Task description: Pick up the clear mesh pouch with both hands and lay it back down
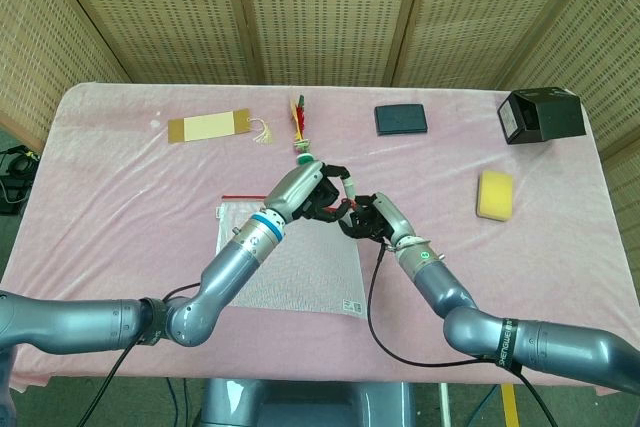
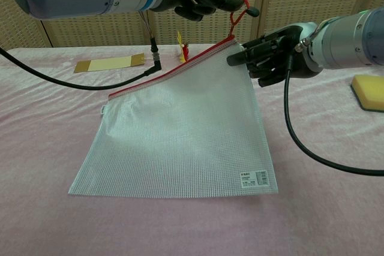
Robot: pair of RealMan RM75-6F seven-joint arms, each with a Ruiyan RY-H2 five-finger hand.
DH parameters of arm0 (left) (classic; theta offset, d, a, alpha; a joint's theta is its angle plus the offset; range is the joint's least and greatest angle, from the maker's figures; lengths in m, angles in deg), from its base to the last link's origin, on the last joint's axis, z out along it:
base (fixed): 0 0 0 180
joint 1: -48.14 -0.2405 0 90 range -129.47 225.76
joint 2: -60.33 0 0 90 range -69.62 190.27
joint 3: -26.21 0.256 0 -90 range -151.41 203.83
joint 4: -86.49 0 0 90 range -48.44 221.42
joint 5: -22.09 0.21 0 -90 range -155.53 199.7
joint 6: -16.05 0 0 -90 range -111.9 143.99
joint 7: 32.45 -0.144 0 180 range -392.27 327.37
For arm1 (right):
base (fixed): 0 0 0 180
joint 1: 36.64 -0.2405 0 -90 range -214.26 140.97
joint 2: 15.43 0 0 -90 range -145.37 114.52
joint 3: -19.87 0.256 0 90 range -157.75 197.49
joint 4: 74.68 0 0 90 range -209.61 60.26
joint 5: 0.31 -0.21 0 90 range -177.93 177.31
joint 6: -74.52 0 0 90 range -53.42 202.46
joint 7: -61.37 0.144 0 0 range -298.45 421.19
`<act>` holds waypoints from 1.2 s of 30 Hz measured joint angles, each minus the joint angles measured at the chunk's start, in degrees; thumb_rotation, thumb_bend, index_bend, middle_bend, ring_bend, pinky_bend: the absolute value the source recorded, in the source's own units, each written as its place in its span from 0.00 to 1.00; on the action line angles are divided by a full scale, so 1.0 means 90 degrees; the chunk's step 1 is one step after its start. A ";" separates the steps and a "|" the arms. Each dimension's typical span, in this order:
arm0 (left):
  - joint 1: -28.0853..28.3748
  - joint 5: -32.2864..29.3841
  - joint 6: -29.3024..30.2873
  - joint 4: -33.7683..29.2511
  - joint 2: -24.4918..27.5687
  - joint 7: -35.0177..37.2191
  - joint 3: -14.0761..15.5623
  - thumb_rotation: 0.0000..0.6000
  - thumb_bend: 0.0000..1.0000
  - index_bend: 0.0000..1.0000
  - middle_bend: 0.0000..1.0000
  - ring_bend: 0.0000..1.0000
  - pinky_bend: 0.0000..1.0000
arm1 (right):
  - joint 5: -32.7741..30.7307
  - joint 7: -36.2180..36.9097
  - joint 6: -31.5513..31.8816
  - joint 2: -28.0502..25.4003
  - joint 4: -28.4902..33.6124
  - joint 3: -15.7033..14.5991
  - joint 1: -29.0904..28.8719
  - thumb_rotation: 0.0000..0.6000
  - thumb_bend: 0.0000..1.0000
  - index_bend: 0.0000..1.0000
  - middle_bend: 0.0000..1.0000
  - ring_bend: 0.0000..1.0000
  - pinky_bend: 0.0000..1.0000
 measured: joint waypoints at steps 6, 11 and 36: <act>-0.0010 0.0016 -0.0014 0.0048 -0.0008 0.0053 0.0017 1.00 0.64 0.83 0.96 0.88 1.00 | 0.0093 0.0006 -0.0159 0.0007 0.0028 0.0102 0.0101 1.00 0.73 0.70 0.94 0.91 1.00; -0.0055 0.0025 -0.0014 0.0107 -0.0006 0.0102 0.0061 1.00 0.64 0.83 0.96 0.88 1.00 | 0.0203 0.0071 -0.0230 -0.0017 0.0087 0.0210 0.0214 1.00 0.77 0.72 0.95 0.91 1.00; -0.0283 -0.0285 -0.0326 0.0298 0.0296 0.0247 0.0302 1.00 0.64 0.83 0.96 0.88 1.00 | 0.1368 0.1402 -0.0817 -0.0217 0.0325 0.1289 0.1164 1.00 0.89 0.75 0.96 0.92 1.00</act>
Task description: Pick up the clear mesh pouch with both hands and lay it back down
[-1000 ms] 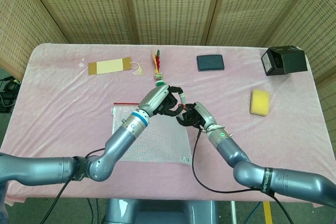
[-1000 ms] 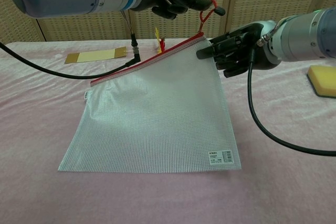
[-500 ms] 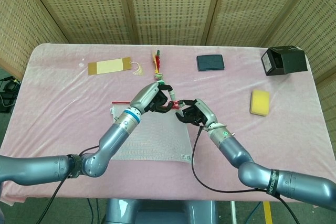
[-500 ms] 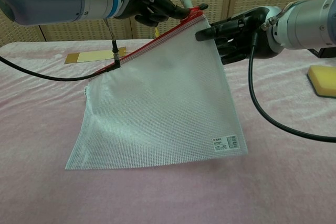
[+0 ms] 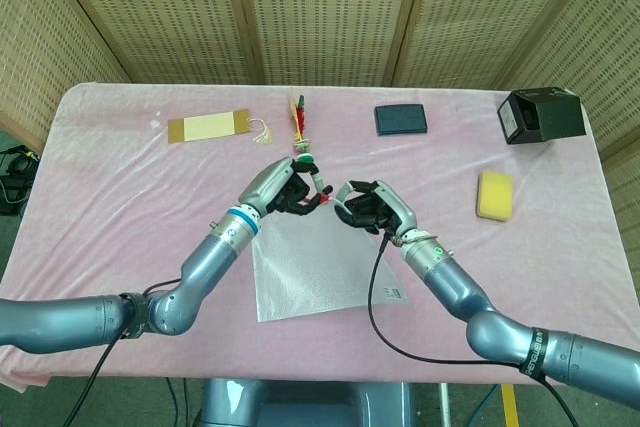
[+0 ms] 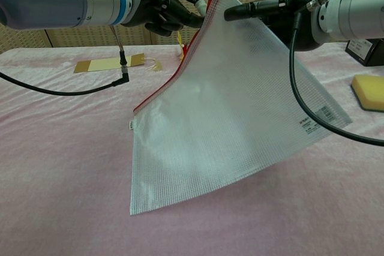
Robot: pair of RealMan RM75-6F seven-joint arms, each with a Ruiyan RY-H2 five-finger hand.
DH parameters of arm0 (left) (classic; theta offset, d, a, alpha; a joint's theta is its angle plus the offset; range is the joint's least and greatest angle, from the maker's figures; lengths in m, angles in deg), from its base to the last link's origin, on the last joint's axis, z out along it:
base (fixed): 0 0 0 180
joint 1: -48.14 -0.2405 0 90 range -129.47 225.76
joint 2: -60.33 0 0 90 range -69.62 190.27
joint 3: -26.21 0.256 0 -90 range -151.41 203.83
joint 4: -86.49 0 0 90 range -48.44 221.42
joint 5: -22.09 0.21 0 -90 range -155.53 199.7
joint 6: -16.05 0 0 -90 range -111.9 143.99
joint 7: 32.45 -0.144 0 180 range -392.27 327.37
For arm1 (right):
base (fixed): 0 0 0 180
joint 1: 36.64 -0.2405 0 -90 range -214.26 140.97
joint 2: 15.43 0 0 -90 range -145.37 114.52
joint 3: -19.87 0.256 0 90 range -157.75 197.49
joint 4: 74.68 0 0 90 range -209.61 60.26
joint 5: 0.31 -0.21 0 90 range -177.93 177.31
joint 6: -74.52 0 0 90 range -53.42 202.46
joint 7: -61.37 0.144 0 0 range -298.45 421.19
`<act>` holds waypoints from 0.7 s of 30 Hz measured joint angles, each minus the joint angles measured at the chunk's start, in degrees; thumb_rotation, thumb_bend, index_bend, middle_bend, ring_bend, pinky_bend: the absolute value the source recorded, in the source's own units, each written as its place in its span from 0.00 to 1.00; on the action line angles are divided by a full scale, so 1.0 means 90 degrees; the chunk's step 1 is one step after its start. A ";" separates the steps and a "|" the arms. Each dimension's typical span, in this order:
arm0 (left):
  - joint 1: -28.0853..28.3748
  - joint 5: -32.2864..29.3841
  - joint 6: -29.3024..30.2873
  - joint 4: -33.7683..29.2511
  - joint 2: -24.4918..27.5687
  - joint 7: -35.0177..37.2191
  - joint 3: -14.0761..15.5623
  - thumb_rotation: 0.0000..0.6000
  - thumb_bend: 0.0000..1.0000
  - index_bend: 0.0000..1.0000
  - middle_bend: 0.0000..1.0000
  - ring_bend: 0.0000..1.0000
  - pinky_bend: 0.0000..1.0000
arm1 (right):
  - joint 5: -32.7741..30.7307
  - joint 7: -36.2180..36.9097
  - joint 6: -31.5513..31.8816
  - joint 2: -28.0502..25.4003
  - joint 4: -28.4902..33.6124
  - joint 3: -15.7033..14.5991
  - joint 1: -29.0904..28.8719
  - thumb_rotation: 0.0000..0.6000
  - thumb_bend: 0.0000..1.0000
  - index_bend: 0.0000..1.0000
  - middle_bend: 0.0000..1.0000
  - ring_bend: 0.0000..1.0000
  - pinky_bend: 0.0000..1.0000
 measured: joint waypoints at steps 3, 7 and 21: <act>0.0004 -0.0042 -0.0021 0.0040 -0.0008 0.0011 0.0010 1.00 0.64 0.83 0.96 0.88 1.00 | 0.0026 0.0052 0.0007 -0.0031 0.0019 0.0040 0.0037 1.00 0.90 0.75 0.96 0.92 1.00; -0.0001 -0.0064 -0.0037 0.0132 -0.0021 0.0030 0.0021 1.00 0.64 0.83 0.96 0.88 1.00 | 0.0035 0.0178 -0.0008 -0.0061 0.0031 0.0105 0.0099 1.00 0.90 0.75 0.96 0.92 1.00; -0.0068 -0.0076 -0.0142 0.0391 -0.0087 0.0128 0.0088 1.00 0.64 0.83 0.96 0.88 1.00 | 0.0157 0.0526 -0.0049 -0.0194 0.0068 0.0370 0.0293 1.00 0.91 0.75 0.96 0.92 1.00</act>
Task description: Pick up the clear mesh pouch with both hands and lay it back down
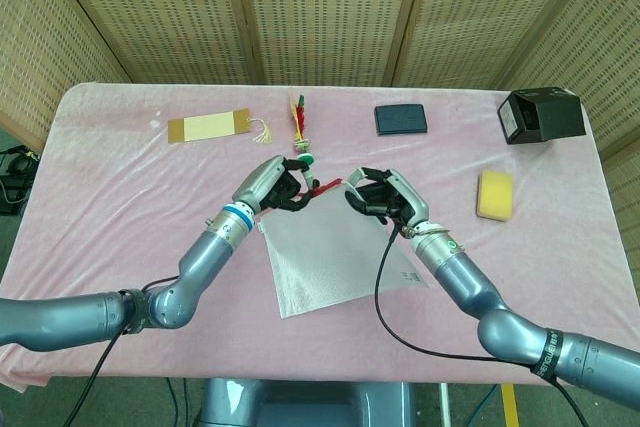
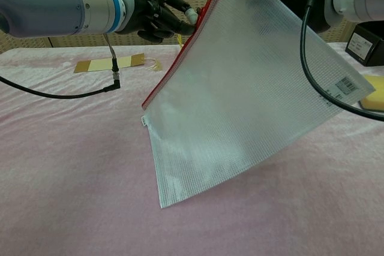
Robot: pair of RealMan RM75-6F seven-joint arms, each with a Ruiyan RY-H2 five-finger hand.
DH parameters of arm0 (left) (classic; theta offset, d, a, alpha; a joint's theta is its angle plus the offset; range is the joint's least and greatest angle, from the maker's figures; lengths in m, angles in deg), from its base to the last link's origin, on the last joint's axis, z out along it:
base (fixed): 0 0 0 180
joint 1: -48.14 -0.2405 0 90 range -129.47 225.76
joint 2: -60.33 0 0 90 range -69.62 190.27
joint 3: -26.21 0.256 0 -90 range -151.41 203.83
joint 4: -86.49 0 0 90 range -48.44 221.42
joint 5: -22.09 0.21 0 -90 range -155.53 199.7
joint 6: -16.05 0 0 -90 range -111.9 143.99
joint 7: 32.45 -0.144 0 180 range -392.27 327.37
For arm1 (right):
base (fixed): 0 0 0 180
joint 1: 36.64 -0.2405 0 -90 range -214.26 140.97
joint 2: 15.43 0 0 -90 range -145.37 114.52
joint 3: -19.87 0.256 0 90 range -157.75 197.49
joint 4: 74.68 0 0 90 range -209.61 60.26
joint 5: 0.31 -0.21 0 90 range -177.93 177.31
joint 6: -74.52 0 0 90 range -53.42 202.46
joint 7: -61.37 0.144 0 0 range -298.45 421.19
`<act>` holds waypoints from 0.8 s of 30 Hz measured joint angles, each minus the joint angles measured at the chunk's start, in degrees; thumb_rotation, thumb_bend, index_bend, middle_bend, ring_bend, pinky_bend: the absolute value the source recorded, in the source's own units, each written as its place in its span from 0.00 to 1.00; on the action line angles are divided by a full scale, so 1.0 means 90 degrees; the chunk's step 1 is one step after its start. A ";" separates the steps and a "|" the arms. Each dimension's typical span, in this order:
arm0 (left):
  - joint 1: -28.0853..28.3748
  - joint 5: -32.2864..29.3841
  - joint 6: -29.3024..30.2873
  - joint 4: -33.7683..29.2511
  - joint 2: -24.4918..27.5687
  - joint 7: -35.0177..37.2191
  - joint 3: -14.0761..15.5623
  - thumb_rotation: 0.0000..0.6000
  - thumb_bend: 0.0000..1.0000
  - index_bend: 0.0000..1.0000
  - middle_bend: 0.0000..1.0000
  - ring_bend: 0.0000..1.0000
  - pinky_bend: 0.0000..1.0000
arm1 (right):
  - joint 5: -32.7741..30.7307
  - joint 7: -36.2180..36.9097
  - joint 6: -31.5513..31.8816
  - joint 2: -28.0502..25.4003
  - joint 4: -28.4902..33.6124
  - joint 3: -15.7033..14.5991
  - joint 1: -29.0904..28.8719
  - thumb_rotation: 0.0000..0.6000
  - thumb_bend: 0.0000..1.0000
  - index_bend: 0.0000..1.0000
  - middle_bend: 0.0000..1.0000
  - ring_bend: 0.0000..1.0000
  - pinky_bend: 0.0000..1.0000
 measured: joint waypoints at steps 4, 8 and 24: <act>-0.0032 0.0008 -0.0014 0.0055 0.0021 0.0010 0.0018 1.00 0.64 0.83 0.96 0.88 1.00 | 0.0015 0.0051 0.0013 -0.0047 0.0012 0.0056 0.0034 1.00 0.91 0.75 0.96 0.92 1.00; -0.0105 -0.0007 -0.0043 0.0140 0.0098 0.0033 0.0049 1.00 0.64 0.83 0.96 0.88 1.00 | 0.0026 0.0130 0.0062 -0.0115 0.0024 0.0140 0.0098 1.00 0.91 0.75 0.96 0.92 1.00; -0.0461 -0.0341 -0.0673 0.0823 0.0709 0.0111 0.0393 1.00 0.65 0.83 0.96 0.88 1.00 | 0.0182 0.0598 0.0638 -0.0309 0.0096 0.0545 0.0578 1.00 0.91 0.75 0.96 0.92 1.00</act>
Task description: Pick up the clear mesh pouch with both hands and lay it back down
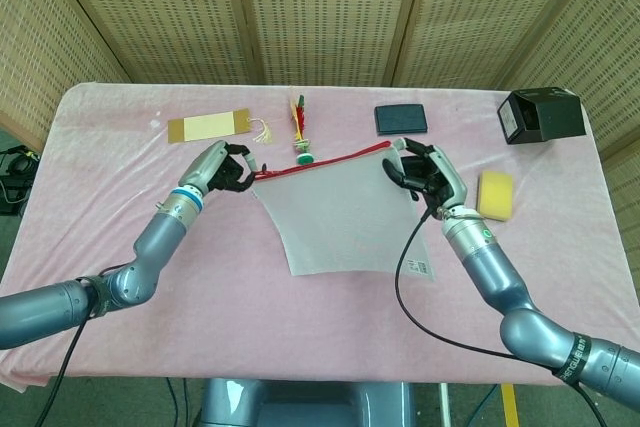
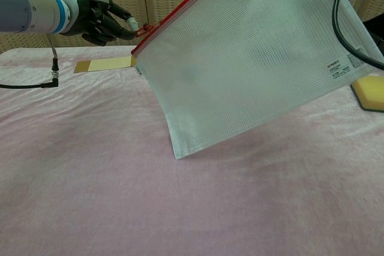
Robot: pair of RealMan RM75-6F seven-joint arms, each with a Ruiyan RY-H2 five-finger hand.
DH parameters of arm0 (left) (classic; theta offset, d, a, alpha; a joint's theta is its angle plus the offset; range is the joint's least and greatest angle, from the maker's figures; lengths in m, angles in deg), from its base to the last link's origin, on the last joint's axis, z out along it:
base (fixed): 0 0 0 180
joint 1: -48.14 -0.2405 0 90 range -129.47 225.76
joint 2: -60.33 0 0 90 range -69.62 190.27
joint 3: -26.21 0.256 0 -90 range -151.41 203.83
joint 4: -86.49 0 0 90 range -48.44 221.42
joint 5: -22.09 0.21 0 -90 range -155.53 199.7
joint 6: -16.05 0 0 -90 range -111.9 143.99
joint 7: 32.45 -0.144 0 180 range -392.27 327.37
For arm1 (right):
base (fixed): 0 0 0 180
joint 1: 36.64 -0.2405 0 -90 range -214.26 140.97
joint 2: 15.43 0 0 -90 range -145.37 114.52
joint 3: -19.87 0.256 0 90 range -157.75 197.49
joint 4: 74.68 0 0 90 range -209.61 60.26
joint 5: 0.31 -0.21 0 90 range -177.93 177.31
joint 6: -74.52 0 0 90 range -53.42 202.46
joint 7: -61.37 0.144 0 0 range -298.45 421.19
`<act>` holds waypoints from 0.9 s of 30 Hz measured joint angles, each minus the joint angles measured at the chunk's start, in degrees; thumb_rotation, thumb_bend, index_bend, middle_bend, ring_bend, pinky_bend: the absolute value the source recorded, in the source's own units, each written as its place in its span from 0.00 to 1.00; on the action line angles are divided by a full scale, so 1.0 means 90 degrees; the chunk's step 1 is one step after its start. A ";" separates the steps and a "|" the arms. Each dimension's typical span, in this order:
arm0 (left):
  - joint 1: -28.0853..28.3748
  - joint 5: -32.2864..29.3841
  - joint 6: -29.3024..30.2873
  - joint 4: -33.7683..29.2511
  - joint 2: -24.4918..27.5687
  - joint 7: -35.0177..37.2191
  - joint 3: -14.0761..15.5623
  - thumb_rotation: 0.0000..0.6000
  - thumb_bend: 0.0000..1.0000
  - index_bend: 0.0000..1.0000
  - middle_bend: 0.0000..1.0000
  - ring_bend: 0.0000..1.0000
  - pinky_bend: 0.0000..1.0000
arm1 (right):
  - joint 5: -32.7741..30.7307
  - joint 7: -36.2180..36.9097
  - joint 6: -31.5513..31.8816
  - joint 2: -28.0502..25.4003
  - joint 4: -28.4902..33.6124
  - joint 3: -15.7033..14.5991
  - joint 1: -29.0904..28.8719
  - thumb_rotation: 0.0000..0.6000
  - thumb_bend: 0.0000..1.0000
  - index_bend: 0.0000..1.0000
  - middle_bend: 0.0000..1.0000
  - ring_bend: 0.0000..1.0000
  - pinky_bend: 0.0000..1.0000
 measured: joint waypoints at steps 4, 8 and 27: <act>-0.0067 -0.0029 -0.0131 0.0075 0.0131 0.0057 0.0028 1.00 0.65 0.83 0.96 0.88 1.00 | 0.0038 0.0087 0.0315 0.0085 -0.0022 0.0049 0.0108 1.00 0.91 0.75 0.96 0.92 1.00; -0.0159 0.0038 -0.0168 0.0059 0.0282 0.0102 0.0054 1.00 0.65 0.83 0.96 0.88 1.00 | 0.0049 0.0099 0.0522 0.0101 -0.0048 0.0088 0.0200 1.00 0.91 0.75 0.96 0.92 1.00; -0.0181 0.0061 -0.0537 0.0318 0.0368 0.0258 0.0173 1.00 0.65 0.82 0.96 0.88 1.00 | 0.0057 0.0397 0.0347 0.0037 -0.0265 0.0203 0.0422 1.00 0.91 0.75 0.96 0.92 1.00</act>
